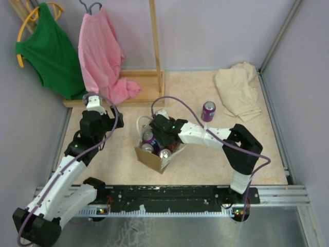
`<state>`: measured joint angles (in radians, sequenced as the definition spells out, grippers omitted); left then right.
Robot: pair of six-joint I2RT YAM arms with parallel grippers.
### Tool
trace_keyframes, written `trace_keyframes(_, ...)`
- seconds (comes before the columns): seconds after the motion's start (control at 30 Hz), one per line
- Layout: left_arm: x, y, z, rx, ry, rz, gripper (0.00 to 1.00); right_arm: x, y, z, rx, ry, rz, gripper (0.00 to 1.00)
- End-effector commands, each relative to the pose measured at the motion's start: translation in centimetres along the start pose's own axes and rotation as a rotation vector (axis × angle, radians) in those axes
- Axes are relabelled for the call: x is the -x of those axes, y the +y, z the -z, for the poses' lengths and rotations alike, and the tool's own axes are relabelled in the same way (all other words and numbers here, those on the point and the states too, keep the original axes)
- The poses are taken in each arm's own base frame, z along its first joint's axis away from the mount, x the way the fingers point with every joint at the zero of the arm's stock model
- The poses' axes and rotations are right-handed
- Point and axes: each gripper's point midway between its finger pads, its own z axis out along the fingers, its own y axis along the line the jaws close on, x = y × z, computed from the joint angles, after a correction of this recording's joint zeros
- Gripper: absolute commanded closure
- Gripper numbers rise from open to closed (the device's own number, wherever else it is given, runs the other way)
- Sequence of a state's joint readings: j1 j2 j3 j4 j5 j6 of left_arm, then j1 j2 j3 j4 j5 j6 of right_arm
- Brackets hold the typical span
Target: Take the beverage out of the canvas bag
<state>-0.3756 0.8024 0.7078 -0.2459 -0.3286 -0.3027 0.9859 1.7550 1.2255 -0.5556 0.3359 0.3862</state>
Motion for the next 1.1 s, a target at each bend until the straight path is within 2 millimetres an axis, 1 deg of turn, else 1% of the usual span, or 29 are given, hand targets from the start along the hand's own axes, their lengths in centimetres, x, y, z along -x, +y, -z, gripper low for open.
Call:
trace_keyframes(0.0, 0.3, -0.4, 0.0, -0.019, -0.018, 0.011, 0.0, 3.8, 0.0, 3.9, 0.021, -0.119, 0.021, 1.0)
trace_keyframes(0.07, 0.2, -0.3, 0.0, -0.015, -0.017, 0.012, 0.0, 6.1, -0.2, 6.1, 0.046, -0.218, -0.003, 1.0)
trace_keyframes(0.13, 0.1, -0.3, -0.1, -0.014, -0.014, 0.014, 0.0, 7.8, -0.5, 7.9, 0.058, -0.297, -0.021, 1.0)
trace_keyframes(0.37, -0.1, -0.5, -0.2, -0.019, -0.004, 0.013, 0.0, 12.1, -1.4, 13.6, 0.122, -0.552, -0.06, 1.0)
trace_keyframes(0.47, -0.1, -0.6, -0.3, -0.025, -0.004, 0.016, 0.0, 13.0, -1.9, 14.9, 0.121, -0.631, -0.068, 1.0)
trace_keyframes(0.6, -0.2, -0.6, -0.3, -0.026, 0.001, 0.016, 0.0, 14.0, -3.0, 15.9, 0.074, -0.673, -0.083, 1.0)
trace_keyframes(0.7, -0.4, -0.7, -0.5, -0.027, 0.006, 0.013, 0.0, 15.1, -4.5, 17.4, 0.011, -0.73, -0.104, 1.0)
trace_keyframes(0.87, -0.5, -0.8, -0.7, -0.032, 0.016, 0.012, 0.0, 16.9, -8.2, 20.2, -0.17, -0.767, -0.116, 1.0)
trace_keyframes(0.97, -0.6, -0.8, -0.6, -0.03, 0.017, 0.011, 0.0, 17.6, -10.8, 22.2, -0.261, -0.774, -0.155, 1.0)
trace_keyframes(1.07, -0.8, -0.8, -0.6, -0.031, 0.017, 0.015, 0.0, 17.8, -14.2, 23.9, -0.336, -0.762, -0.235, 1.0)
